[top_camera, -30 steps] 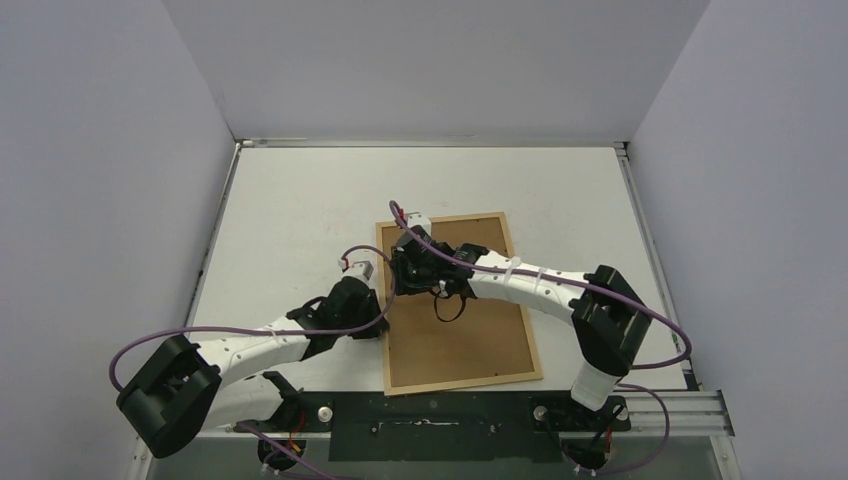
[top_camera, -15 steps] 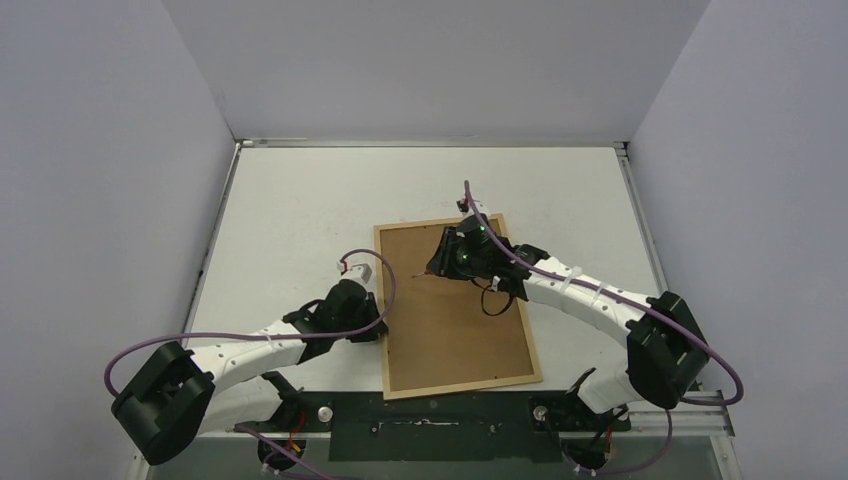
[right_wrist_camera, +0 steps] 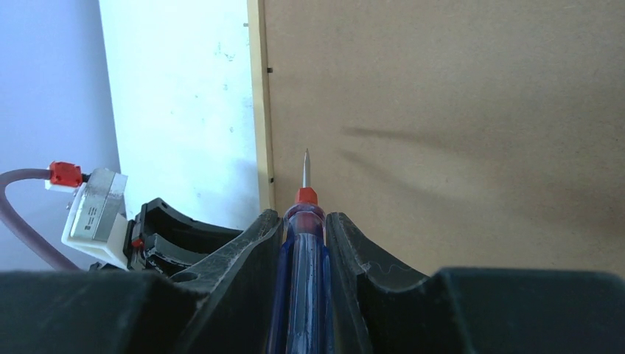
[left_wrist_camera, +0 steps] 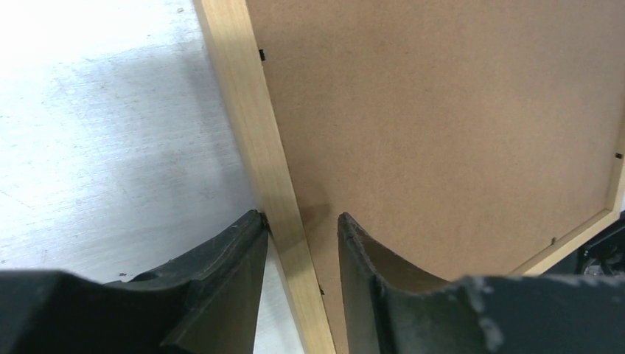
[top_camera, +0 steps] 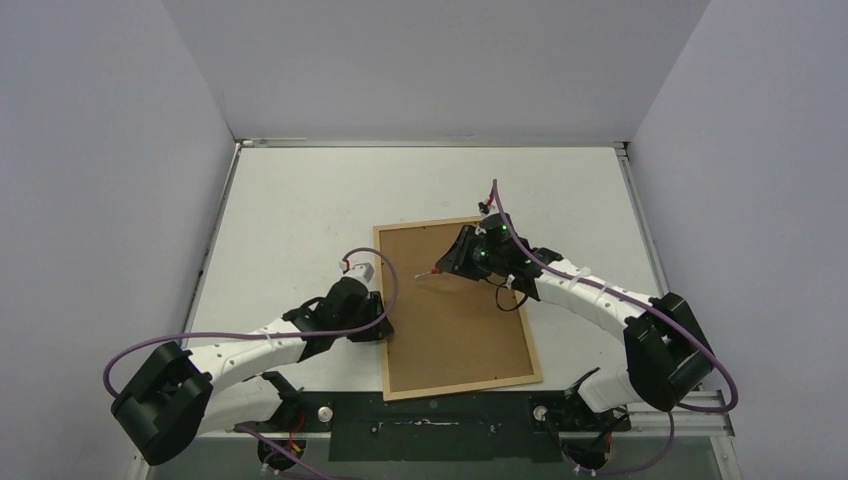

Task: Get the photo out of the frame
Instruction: Release the photo frame item from the photo frame.

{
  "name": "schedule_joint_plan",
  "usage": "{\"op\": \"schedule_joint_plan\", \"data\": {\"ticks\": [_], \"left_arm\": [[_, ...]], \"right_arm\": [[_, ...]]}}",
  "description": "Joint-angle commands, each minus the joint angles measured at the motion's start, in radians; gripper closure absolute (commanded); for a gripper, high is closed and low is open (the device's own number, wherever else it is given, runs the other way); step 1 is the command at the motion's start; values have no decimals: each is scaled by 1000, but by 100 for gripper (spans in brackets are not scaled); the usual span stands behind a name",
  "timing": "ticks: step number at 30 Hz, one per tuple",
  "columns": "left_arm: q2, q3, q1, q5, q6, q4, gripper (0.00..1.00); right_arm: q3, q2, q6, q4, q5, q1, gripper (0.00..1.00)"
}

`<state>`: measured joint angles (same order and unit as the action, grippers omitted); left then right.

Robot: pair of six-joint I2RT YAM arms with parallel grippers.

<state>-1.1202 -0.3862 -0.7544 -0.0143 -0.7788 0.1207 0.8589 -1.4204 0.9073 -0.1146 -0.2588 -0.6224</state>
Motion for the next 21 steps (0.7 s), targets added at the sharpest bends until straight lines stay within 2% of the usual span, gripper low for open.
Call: {"op": "schedule_joint_plan", "data": {"ticks": [1,8,14,18,21], "left_arm": [[29,-59,-8,41,-3,-10,60],[62,-70,24,39,-8,-7,52],[78,-71,127,71,-34,-10,45],[30,-113,184,98,-42,-29,43],[-30,-176,188,71,-25,26,42]], "right_arm": [[-19,56,25,81,-38,17,100],[-34,54,39,106,-57,31,100],[-28,44,35,107,-68,45,100],[-32,33,42,125,-76,48,100],[-40,28,52,148,-83,47,100]]}}
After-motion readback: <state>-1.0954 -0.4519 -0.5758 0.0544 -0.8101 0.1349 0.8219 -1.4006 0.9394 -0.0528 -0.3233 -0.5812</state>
